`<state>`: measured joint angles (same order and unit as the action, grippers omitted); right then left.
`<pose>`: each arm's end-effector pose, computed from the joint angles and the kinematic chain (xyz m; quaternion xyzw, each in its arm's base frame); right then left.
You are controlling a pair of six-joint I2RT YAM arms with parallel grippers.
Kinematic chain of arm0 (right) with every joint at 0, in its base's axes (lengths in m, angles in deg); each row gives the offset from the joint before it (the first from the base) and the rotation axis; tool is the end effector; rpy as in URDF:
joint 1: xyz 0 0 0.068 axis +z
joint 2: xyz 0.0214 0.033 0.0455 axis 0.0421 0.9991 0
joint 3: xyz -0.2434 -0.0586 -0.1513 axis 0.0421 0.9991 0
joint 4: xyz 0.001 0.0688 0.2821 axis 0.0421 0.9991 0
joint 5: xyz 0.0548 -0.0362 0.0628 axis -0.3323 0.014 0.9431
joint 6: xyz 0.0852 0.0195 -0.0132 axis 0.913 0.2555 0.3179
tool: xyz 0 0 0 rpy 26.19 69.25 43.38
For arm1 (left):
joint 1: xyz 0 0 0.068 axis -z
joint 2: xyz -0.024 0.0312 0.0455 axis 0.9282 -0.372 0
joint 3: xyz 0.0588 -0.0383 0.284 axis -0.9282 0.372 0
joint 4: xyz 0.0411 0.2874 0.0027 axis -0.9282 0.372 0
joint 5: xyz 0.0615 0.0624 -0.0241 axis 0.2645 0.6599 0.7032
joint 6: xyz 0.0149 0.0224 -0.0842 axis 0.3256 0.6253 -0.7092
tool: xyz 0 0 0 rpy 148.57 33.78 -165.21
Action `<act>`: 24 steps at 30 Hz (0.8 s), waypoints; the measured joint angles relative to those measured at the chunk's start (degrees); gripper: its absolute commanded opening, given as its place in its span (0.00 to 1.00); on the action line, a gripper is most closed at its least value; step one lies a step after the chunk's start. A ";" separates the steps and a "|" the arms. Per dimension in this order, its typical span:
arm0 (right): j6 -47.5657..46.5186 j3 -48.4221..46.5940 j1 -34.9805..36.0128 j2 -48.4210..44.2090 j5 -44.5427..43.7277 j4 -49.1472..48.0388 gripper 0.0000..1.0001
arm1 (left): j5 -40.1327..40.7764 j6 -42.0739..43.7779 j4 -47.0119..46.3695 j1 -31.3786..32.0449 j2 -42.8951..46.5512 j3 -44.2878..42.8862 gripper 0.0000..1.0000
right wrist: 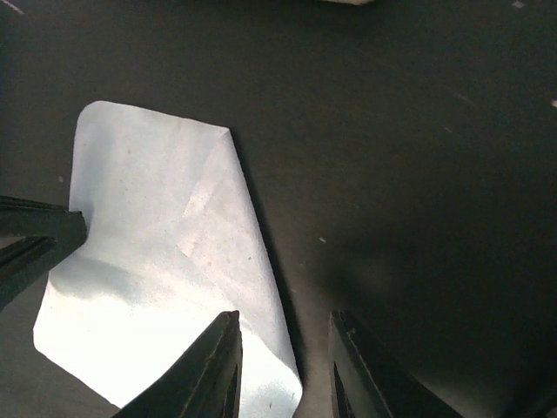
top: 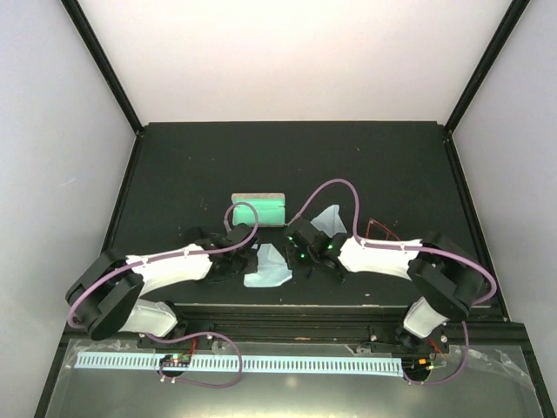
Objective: Organize the sunglasses
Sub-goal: Move the glasses cleaning cloth to the center of the board.
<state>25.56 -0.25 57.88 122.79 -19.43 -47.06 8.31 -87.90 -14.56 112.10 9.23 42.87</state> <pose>0.1995 0.2842 0.1212 -0.1147 0.9493 0.2046 0.2091 0.1935 -0.1784 0.1003 -0.0253 0.9741 -0.1304 0.1827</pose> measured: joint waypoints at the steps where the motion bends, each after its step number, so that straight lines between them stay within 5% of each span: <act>1: -0.44 -0.76 0.00 0.66 0.44 -0.13 0.30 | 0.87 -0.46 0.52 -0.02 0.59 0.35 0.02; 15: -7.69 -7.61 4.24 8.46 8.70 -0.81 0.24 | 6.51 -2.34 3.28 -3.54 3.17 1.44 0.02; 19: -8.09 -8.79 4.68 10.75 10.75 -1.51 0.20 | 8.41 -3.34 4.81 -3.82 3.50 1.44 0.19; 24: -7.30 -9.05 4.90 12.17 10.47 -2.67 0.16 | 11.65 -4.48 7.85 -3.82 9.62 1.90 0.25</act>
<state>18.26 -9.30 62.77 134.97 -8.96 -49.73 19.96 -92.38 -6.71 108.28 18.84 44.77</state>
